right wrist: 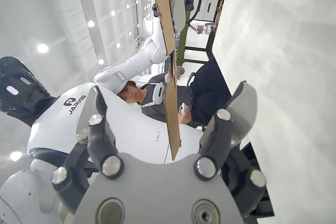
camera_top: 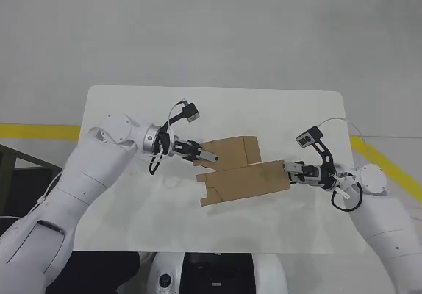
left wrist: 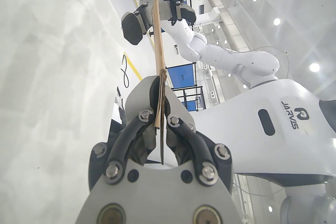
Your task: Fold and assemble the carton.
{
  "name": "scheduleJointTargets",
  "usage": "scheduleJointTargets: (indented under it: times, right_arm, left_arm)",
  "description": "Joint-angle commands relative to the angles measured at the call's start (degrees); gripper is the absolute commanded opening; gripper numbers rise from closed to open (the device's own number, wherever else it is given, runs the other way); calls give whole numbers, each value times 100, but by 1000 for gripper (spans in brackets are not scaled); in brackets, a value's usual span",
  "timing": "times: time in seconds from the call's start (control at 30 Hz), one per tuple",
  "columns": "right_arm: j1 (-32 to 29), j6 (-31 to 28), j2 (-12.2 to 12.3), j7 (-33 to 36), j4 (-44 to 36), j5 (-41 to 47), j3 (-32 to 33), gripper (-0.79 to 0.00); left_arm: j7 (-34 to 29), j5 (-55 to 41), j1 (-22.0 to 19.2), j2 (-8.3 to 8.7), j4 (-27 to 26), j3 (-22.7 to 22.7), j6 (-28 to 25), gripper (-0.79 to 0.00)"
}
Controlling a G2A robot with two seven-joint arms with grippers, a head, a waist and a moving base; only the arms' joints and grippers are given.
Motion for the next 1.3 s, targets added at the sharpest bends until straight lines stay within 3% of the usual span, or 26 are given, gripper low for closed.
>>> scheduleJointTargets:
  times: [0.0, 0.07, 0.53, 0.9, 1.13, 1.27]
  right_arm:
    - [-5, -11, -2, -12, -12, -2, -21, -354]
    - [-7, -20, -3, -21, -16, -4, -39, -406]
    - [-5, -22, 41, -22, -53, -198, -93, -477]
    - [-16, -177, 105, -177, -235, -433, -255, -613]
    - [4, -335, 163, -334, -322, -516, -363, -650]
    - [15, -388, 200, -388, -347, -491, -416, -739]
  left_arm:
    - [49, 20, -20, 4, 25, 59, -48, -785]
    - [70, 19, -43, 4, 53, 131, -68, -785]
    - [193, 11, -220, 59, 179, 427, -192, -785]
    - [76, -257, -299, 97, 260, 552, -75, -785]
    - [14, -298, -339, 102, 332, 618, -12, -785]
    - [3, -302, -362, 100, 357, 656, -2, -785]
